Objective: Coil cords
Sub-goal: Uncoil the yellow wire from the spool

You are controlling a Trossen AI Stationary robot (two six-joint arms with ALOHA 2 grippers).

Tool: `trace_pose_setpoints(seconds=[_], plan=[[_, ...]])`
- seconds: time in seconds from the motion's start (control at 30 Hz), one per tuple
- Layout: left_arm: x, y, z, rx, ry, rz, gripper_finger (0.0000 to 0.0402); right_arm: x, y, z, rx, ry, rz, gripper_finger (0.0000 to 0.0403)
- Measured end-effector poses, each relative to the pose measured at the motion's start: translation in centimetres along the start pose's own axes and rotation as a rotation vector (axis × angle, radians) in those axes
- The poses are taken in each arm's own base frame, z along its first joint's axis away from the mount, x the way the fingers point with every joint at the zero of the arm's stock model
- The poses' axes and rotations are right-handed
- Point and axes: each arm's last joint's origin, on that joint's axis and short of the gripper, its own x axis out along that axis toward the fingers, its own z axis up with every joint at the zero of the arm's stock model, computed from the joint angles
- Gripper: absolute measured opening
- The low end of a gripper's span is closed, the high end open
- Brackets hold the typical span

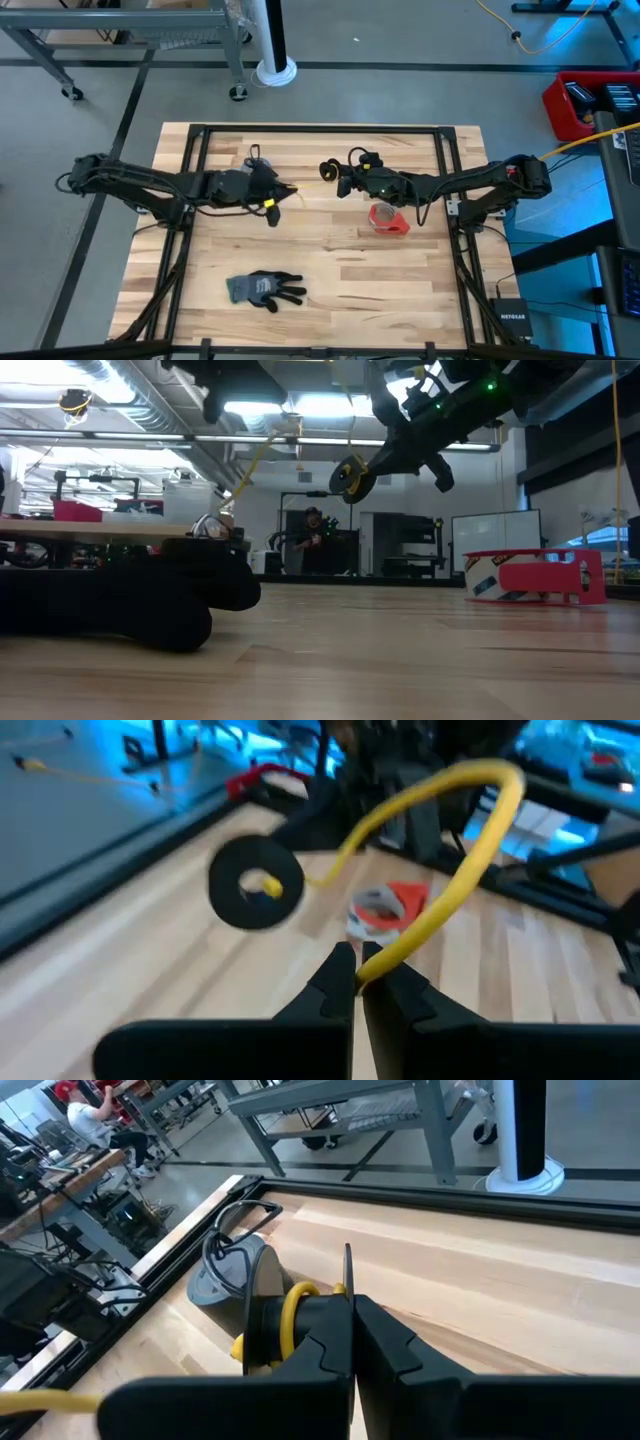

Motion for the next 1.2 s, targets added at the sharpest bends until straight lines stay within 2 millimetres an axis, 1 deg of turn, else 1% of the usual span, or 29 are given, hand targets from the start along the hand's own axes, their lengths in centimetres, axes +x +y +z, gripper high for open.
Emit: trace_pose_setpoints(seconds=[0.17,0.33,0.47,0.63,0.77,1.0,1.1,1.2], plan=[[-1.4,0.4,1.0,-0.012,-0.063,0.015,0.0,0.0,0.0,0.0,0.001,-0.001,0.001,0.0001],[-1.9,0.7,1.5,-0.005,-0.105,0.062,0.0,0.0,0.0,0.0,0.001,0.008,0.012,0.0001],[-1.8,1.3,1.7,0.023,-0.126,0.154,0.0,0.0,0.2,-0.1,0.002,0.052,0.064,0.0001],[-1.8,2.4,2.1,0.083,-0.161,0.314,0.0,0.0,0.4,-0.3,0.028,0.108,0.126,0.0001],[-2.7,3.3,2.9,0.102,-0.2,0.398,0.0,0.0,0.3,-0.4,0.026,0.123,0.128,0.0001],[-5.0,4.5,4.2,0.071,-0.272,0.423,0.0,0.0,0.3,-0.5,0.021,0.13,0.123,0.0001],[-5.7,4.8,4.3,0.067,-0.277,0.427,0.0,0.0,0.3,-0.4,0.022,0.13,0.123,0.0001],[-6.1,4.9,3.8,0.059,-0.233,0.427,0.0,0.0,0.3,-0.4,0.022,0.127,0.122,0.0001]])
